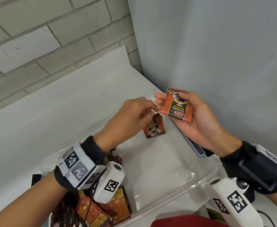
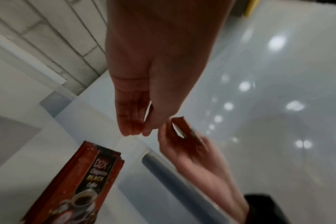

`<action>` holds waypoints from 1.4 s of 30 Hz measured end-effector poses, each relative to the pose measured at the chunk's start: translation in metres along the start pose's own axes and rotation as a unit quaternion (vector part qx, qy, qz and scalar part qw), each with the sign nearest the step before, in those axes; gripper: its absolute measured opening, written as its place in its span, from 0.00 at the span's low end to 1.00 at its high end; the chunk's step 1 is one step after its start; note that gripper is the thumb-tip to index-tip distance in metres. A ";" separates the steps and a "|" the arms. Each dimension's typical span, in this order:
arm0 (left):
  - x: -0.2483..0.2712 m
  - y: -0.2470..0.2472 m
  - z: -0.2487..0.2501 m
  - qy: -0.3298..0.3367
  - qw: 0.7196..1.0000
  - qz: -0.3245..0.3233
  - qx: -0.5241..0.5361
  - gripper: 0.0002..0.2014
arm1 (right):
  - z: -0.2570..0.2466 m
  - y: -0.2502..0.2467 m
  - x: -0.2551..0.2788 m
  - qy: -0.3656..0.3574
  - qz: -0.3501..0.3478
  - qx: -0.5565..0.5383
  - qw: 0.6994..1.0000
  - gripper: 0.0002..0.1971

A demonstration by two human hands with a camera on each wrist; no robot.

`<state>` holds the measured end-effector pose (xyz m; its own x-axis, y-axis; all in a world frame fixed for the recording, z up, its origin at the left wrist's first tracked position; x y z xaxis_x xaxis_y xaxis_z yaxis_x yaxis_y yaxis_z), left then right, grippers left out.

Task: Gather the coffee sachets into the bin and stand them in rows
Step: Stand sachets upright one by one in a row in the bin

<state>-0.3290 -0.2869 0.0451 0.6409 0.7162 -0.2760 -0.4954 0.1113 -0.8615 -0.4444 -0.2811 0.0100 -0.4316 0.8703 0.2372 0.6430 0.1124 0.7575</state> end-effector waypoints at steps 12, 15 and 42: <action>0.008 -0.013 0.004 -0.161 0.921 0.068 0.348 0.10 | -0.010 0.003 0.003 -0.077 -0.036 0.058 0.995 0.05; 0.008 -0.023 0.000 -0.166 0.917 0.111 0.344 0.07 | -0.015 -0.005 0.004 -0.099 0.006 0.088 0.991 0.03; 0.015 -0.060 -0.004 -0.116 0.974 0.027 0.192 0.11 | -0.005 0.015 0.007 -0.120 0.050 0.415 0.900 0.04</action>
<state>-0.2875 -0.2858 0.0907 0.4795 0.8600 -0.1748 -0.7370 0.2864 -0.6122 -0.4403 -0.2759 0.0260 -0.2606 0.9633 0.0642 0.9653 0.2611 0.0004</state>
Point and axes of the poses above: each hand's wrist, its own x-axis away from the middle knuckle, its own y-axis out of the palm, z = x × y, the point moved 8 cm from there along -x, towards the middle knuckle, and after that the axes turned 13 degrees about y, right-handed, at the moved point
